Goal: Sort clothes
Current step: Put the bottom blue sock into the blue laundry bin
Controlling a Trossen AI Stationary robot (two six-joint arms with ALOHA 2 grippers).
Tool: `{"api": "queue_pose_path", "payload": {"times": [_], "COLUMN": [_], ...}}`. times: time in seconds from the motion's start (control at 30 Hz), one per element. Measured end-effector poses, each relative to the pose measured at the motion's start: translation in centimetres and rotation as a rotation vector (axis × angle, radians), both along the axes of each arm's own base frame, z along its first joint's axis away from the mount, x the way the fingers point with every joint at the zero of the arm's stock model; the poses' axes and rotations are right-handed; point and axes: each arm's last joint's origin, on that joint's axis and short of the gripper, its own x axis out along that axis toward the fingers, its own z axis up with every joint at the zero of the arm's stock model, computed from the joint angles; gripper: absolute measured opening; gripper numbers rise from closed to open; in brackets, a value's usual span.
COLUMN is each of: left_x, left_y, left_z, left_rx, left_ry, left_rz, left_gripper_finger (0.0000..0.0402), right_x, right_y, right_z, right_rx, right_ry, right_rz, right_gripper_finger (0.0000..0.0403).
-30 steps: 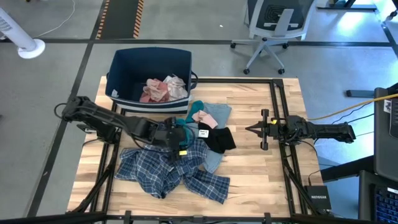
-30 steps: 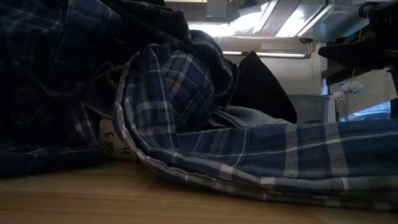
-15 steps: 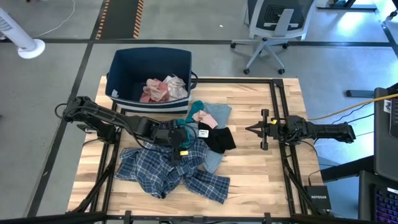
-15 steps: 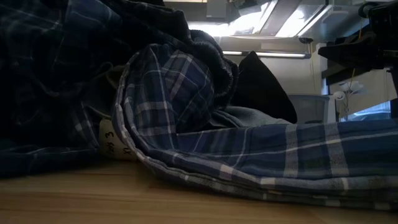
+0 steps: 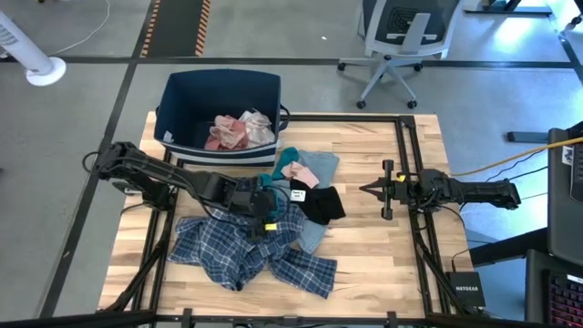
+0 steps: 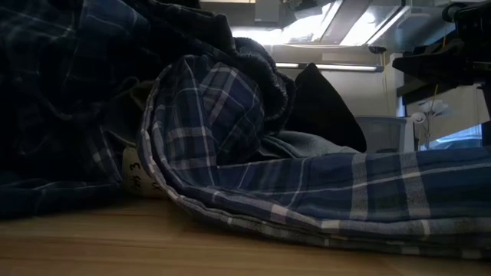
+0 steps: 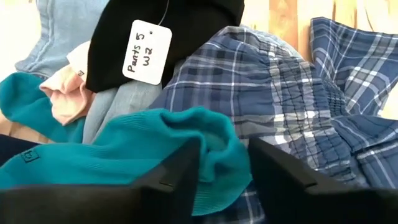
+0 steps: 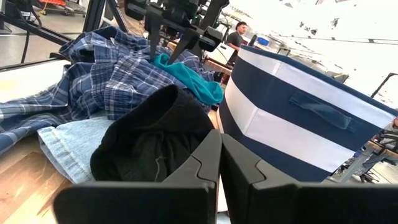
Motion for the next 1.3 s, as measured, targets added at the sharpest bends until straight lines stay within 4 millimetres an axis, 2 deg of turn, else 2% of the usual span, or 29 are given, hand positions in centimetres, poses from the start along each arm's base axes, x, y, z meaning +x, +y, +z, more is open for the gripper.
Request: {"api": "queue_pose_path", "payload": {"times": [0.33, 0.47, 0.63, 0.8, 0.93, 1.17, 1.3], "left_x": [0.0, 0.0, -0.8, -2.7, -4.9, -9.7, -12.6], "left_y": [0.1, 0.2, 0.4, 1.3, 2.4, 5.2, 6.8], "left_z": [0.2, 1.1, 4.0, 7.4, 10.1, 13.8, 14.6], "left_rx": [0.113, 0.122, 0.139, 0.245, 0.395, 0.650, 0.689], "left_ry": [-0.020, -0.072, -0.234, -0.392, -0.484, -0.522, -0.502], "left_rz": [-0.009, -0.023, -0.037, 0.032, 0.132, 0.419, 0.558], "left_gripper_finger": [0.0010, 0.0010, 0.0013, 0.0004, 0.0006, 0.0013, 0.0013], "right_x": [0.0, 0.0, 0.0, 0.0, 0.0, 0.0, 0.0], "right_y": [0.0, 0.0, 0.0, 0.0, 0.0, 0.0, 0.0], "right_z": [0.0, 0.0, 0.0, 0.0, 0.0, 0.0, 0.0], "right_rx": [0.000, 0.000, 0.000, 0.000, 0.000, 0.000, 0.000], "right_ry": [0.000, 0.000, 0.000, 0.001, 0.000, 0.000, 0.000], "right_rz": [0.000, 0.000, 0.000, 0.000, 0.000, 0.000, 0.000], "right_gripper_finger": [0.0017, 0.0017, 0.0017, 0.0017, 0.0017, 0.0017, 0.0017]}}
